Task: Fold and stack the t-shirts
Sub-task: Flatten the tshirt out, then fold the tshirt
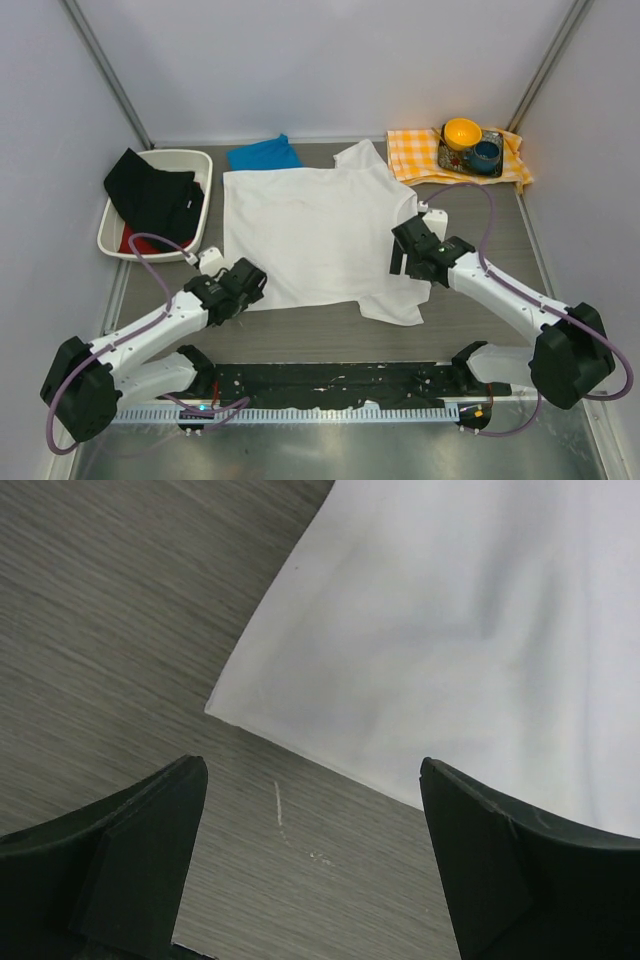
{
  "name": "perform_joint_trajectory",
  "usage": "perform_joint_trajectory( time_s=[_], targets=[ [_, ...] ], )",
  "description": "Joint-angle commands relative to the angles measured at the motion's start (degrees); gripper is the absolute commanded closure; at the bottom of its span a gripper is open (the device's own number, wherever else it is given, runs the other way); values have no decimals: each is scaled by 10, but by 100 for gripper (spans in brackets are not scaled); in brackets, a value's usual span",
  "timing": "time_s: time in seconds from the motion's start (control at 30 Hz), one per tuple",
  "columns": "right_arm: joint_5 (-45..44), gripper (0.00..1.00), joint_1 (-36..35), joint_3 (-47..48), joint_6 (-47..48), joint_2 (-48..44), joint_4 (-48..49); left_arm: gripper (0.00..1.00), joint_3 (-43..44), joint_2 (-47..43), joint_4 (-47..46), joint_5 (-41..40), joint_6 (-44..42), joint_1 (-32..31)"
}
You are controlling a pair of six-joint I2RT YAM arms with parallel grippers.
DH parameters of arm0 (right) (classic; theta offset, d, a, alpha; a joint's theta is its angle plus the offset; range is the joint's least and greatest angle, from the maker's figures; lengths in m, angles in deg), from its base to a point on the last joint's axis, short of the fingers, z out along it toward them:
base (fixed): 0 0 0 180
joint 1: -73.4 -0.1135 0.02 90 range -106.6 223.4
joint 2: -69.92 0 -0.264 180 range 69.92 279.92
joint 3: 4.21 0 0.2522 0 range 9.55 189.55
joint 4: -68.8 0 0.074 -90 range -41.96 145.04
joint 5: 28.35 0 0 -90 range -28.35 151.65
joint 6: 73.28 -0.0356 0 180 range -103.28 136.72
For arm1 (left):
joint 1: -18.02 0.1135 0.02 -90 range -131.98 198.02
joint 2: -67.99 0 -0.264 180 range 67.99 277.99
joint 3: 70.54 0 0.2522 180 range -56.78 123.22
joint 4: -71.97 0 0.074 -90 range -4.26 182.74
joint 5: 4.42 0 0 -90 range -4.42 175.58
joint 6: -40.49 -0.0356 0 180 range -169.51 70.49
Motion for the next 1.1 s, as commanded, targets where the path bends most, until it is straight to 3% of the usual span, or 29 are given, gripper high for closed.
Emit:
perform_joint_trajectory(
  time_s=[0.0, 0.27, 0.7, 0.97, 1.07],
  targets=[
    [16, 2, -2, -2, 23, -19, 25, 9, -17, 7, 24, -26, 54, -1],
    [48, 3, -6, -10, 29, -28, 39, 14, -26, 65, 3, -52, 82, 12],
    [71, 4, -13, -11, 36, -12, 52, 25, -33, 105, -69, -31, 28, 97],
    [62, 4, -13, -11, 33, -13, 43, 54, -43, 139, -116, 5, 13, 113],
    [56, 4, -13, -11, 31, -13, 35, 73, -47, 135, -122, 9, 11, 114]
  ],
)
